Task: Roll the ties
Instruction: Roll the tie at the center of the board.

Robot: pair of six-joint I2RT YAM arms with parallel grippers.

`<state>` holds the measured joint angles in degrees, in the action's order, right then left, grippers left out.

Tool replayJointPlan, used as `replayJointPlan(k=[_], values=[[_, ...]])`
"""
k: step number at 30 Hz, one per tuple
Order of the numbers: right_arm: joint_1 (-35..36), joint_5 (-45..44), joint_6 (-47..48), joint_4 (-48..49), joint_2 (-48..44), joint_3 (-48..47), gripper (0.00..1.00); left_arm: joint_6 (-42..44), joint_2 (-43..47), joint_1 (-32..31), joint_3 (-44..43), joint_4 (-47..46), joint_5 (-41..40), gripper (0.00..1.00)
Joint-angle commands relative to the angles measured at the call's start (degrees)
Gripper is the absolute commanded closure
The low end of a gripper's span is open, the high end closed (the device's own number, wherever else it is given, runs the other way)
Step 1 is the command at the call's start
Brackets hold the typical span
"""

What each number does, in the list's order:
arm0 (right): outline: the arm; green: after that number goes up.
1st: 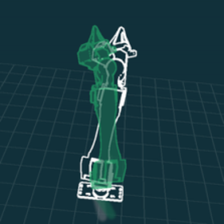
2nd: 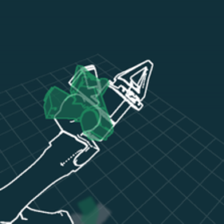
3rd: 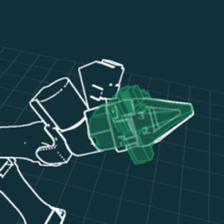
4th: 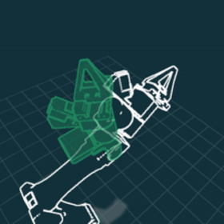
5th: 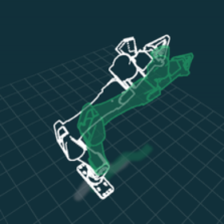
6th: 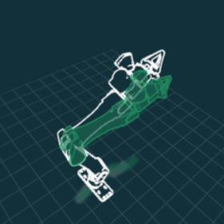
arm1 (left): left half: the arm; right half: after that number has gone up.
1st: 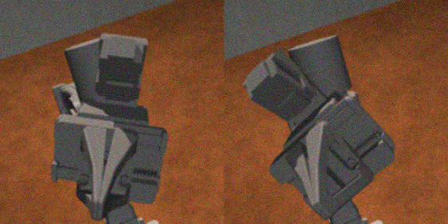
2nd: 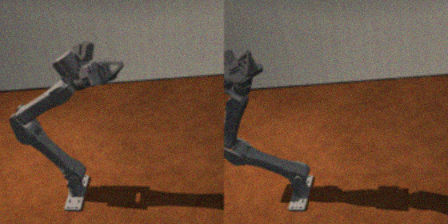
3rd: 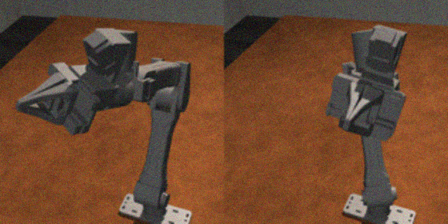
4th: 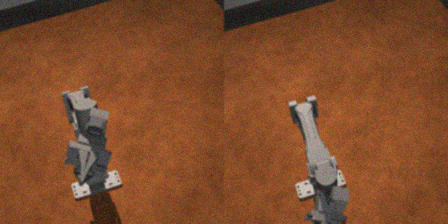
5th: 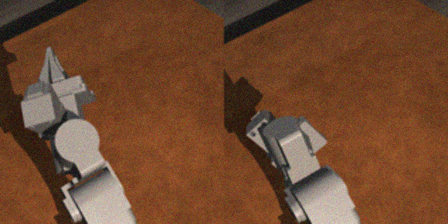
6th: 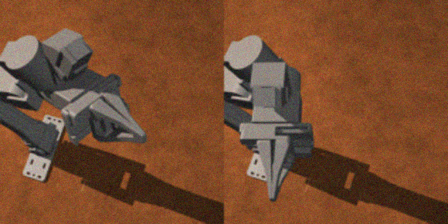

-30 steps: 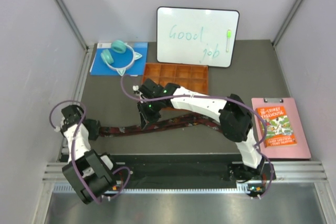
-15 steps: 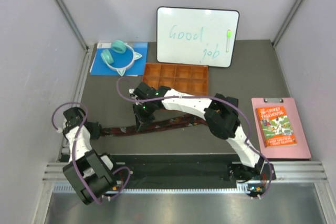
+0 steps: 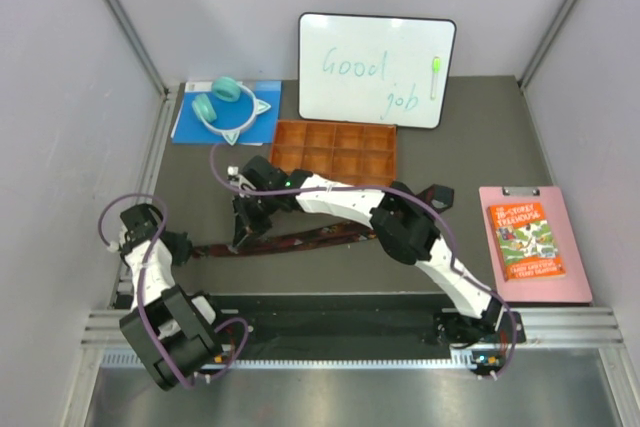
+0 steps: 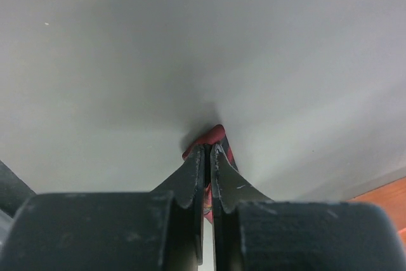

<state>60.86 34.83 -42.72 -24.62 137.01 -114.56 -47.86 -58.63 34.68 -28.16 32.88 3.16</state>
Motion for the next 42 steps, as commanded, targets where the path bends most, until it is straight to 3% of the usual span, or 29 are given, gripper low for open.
replayJointPlan(k=[1, 8, 14, 24, 29, 34, 42], values=[[1.3, 3.5, -3.2, 7.7, 3.1, -3.8, 0.92, 1.0, 1.9, 0.2, -0.8, -2.3, -1.9, 0.99], [1.4, 4.4, -1.7, 7.8, 2.5, -2.6, 0.92, 2.8, 3.3, 0.2, -2.5, -2.0, -1.6, 1.00], [0.4, 0.2, 1.1, 8.1, -7.5, 12.9, 0.92, 3.1, 4.2, -2.7, -7.1, 2.3, -5.4, 1.00], [-2.3, -3.5, 2.6, 8.4, -17.3, 25.3, 0.92, 1.3, -0.4, -22.5, -18.4, 8.9, -22.8, 1.00], [-3.6, -3.5, 2.6, 8.5, -21.9, 28.1, 0.92, -0.5, -3.2, -30.0, -20.0, 12.4, -30.6, 1.00], [-3.5, 3.1, -1.2, 16.7, -18.7, 26.6, 0.92, -2.2, -3.3, -32.3, -19.5, 12.4, -30.6, 1.00], [-0.2, 4.7, 1.9, 12.7, -2.9, 3.8, 0.97, -1.6, -2.9, -32.4, -21.0, 12.6, -31.1, 1.00]])
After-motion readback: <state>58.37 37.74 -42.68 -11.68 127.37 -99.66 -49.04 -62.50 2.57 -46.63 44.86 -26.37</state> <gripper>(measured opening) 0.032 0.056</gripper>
